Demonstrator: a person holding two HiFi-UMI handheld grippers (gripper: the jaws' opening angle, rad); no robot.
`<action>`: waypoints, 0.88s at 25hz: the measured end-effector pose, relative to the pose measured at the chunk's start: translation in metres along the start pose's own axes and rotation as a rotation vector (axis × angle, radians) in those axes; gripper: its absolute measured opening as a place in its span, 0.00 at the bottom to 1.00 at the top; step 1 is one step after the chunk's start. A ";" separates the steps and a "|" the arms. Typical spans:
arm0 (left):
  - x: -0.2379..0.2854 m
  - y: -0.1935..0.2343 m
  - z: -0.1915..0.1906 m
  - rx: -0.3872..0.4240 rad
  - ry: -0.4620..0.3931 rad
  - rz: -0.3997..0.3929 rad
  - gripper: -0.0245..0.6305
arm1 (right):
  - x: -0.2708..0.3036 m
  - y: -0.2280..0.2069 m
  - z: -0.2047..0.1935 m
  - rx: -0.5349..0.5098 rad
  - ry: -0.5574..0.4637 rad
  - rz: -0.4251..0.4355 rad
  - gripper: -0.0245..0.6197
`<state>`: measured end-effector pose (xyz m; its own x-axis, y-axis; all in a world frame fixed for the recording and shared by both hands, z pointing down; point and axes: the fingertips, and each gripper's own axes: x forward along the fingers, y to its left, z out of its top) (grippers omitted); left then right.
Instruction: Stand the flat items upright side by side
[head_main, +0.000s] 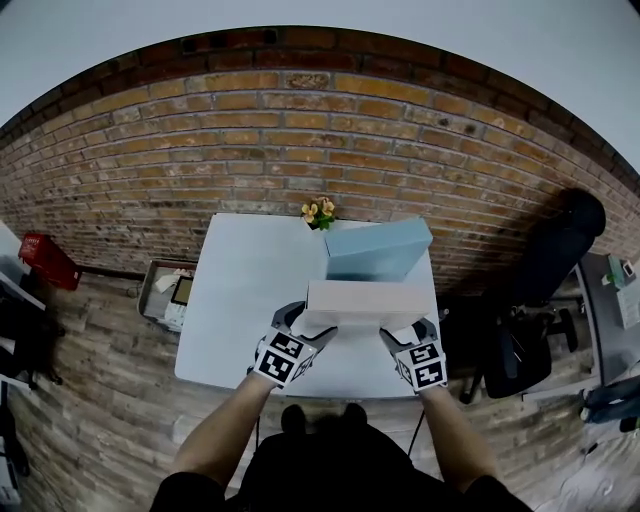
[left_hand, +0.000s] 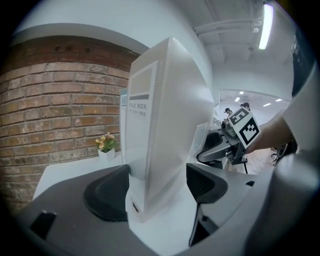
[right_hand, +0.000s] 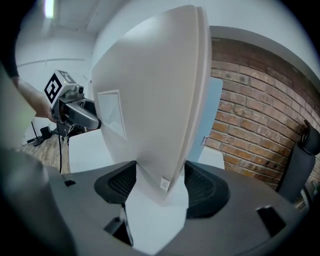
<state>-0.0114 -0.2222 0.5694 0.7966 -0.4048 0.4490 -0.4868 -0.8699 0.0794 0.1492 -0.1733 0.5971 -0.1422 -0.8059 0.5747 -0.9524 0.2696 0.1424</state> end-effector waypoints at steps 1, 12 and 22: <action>0.004 0.000 0.001 -0.008 0.002 0.013 0.61 | 0.002 -0.005 0.001 -0.003 -0.006 0.013 0.52; 0.034 -0.015 0.017 -0.075 0.019 0.233 0.61 | 0.020 -0.054 0.005 -0.090 -0.061 0.194 0.52; 0.037 -0.008 0.023 -0.057 0.050 0.347 0.61 | 0.036 -0.061 0.019 -0.127 -0.098 0.254 0.52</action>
<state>0.0299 -0.2366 0.5653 0.5627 -0.6580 0.5004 -0.7455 -0.6655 -0.0368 0.1973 -0.2290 0.5937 -0.4030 -0.7495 0.5252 -0.8423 0.5281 0.1074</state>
